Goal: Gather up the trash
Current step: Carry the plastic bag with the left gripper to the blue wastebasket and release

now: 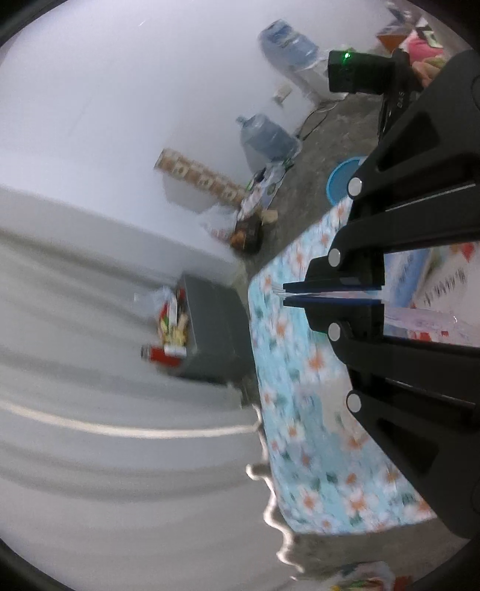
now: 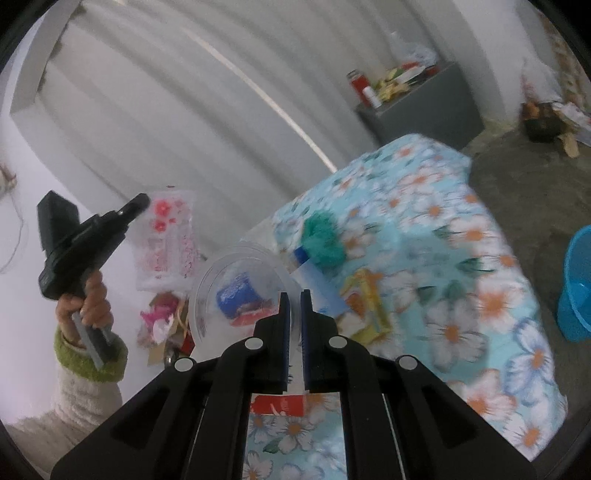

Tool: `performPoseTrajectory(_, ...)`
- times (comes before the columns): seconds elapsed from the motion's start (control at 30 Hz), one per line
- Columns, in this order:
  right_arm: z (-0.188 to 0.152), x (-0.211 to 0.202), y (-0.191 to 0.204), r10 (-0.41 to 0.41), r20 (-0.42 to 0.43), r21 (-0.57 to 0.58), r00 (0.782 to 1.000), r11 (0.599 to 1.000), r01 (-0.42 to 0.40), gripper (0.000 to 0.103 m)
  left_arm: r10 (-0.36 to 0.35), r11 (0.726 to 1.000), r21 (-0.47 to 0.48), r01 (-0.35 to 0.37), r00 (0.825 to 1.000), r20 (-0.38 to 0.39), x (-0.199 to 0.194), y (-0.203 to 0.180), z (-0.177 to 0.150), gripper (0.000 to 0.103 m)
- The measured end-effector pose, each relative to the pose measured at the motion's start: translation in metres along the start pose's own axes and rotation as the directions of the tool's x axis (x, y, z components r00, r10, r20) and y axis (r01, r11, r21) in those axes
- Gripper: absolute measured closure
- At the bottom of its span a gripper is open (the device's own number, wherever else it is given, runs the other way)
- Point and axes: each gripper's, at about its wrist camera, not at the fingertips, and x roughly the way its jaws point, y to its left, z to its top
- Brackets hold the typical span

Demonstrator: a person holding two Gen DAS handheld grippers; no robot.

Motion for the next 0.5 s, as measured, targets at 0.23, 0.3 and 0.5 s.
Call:
performPoseTrajectory(0.23, -0.008, -0.066, -0.064, -0.109, 0.127, 0.155, 0.986, 0.984, 0.089, 0.097, -0.156, 0.975, 0.146, 0.168, 0.983, -0.092, 0.064, -0.117, -0.002, 0.103)
performPoseTrajectory(0.3, -0.011, -0.085, -0.085, -0.15, 0.165, 0.203, 0.975, 0.972, 0.116, 0.097, -0.189, 0.963, 0.17, 0.212, 0.972, -0.139, 0.089, -0.151, -0.006, 0.103)
performPoseTrajectory(0.5, -0.022, -0.135, -0.158, -0.29, 0.239, 0.37, 0.927, 0.91, 0.189, 0.097, -0.288, 0.926, 0.175, 0.335, 0.925, -0.246, 0.181, -0.231, -0.017, 0.103)
